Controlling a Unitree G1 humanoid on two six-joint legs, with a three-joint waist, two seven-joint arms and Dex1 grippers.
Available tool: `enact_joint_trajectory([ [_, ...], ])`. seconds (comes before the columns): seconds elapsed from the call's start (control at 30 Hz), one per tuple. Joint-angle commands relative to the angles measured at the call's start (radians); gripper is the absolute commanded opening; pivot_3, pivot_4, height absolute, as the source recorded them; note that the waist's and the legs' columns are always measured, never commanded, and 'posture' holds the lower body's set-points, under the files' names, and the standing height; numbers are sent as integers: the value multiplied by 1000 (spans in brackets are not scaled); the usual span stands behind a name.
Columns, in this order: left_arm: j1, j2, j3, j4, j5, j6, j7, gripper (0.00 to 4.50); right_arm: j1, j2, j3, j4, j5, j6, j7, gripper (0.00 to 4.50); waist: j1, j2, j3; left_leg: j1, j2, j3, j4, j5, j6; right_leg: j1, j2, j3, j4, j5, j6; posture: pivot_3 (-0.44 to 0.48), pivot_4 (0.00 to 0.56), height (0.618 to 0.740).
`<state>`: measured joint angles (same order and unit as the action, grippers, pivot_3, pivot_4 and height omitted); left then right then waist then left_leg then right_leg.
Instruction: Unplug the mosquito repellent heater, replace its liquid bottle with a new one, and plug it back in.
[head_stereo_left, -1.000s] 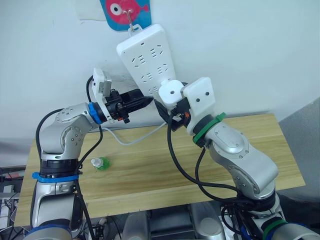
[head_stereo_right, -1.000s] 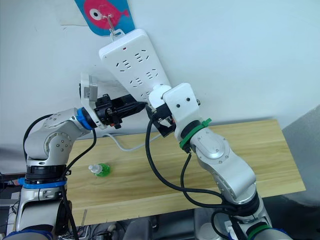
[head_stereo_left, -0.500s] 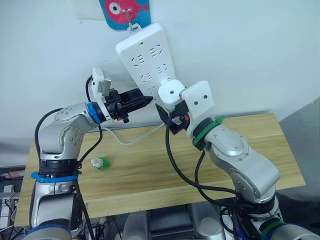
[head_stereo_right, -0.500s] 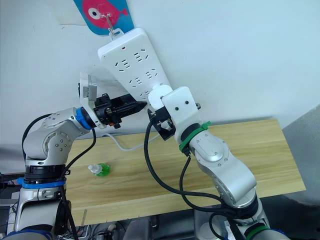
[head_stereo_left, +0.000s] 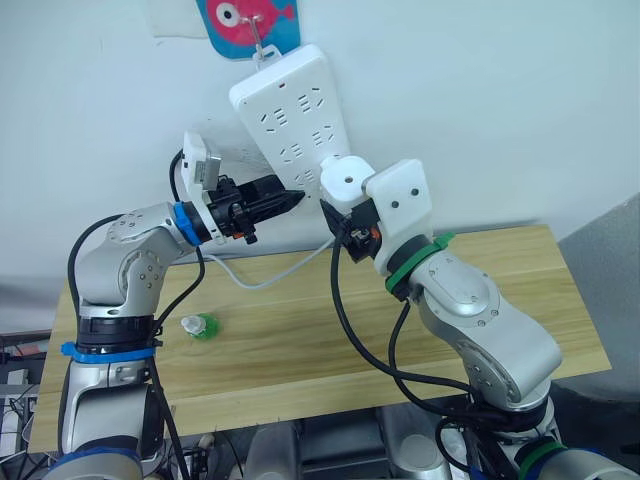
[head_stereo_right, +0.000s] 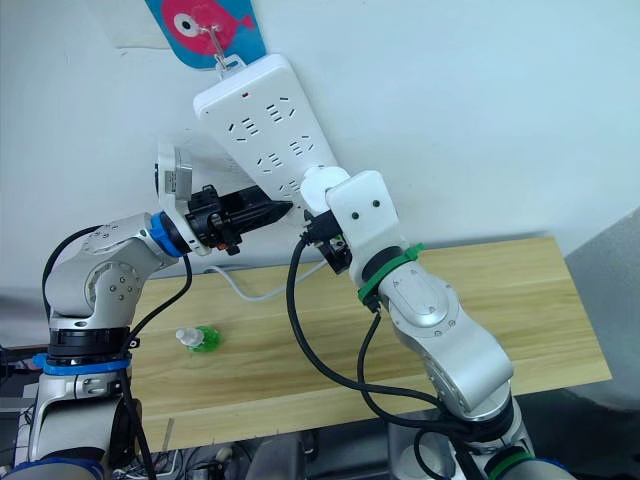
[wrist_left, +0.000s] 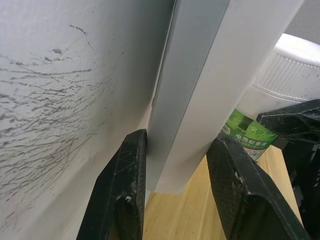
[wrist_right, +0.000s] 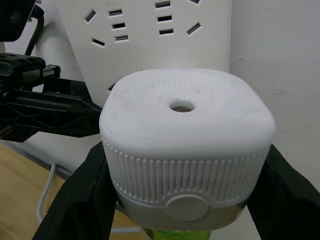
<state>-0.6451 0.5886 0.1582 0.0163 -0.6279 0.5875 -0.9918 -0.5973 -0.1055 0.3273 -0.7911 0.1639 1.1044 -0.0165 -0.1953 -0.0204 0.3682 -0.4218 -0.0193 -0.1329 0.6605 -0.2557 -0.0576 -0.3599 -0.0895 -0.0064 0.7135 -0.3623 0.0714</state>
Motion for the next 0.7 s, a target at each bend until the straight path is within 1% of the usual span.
enact_joint_trajectory([
  [0.03, -36, 7, 38, 13, -2, -4, 45, 1420, -4, -10, -7, -65, 1, 1, 25, 2991, 0, 0, 0, 0, 0, 0, 0, 0, 0, 0, 0, 0, 0, 0, 0, -352, 388, 740],
  [0.33, -35, 18, 36, 20, 12, -7, 59, 1420, 16, -67, -60, -137, 19, 43, 79, 2991, 4, -1, 3, -5, 0, -1, 0, 0, -1, -4, 0, -1, -1, 0, 0, -358, 390, 740],
  [0.47, -33, 27, 32, 24, 20, -5, 62, 1420, 17, -73, -77, -154, 19, 61, 76, 2991, 5, -1, 3, -11, -1, -1, 1, 2, -4, -9, 0, -1, -1, 0, 0, -374, 386, 740],
  [0.7, -47, 25, 22, 37, 26, 10, 76, 1420, 24, -62, -121, -188, 38, 104, 92, 2991, 9, -1, 3, -12, -1, -1, 0, 2, -4, -9, -1, -2, -1, 0, 0, -387, 386, 740],
])
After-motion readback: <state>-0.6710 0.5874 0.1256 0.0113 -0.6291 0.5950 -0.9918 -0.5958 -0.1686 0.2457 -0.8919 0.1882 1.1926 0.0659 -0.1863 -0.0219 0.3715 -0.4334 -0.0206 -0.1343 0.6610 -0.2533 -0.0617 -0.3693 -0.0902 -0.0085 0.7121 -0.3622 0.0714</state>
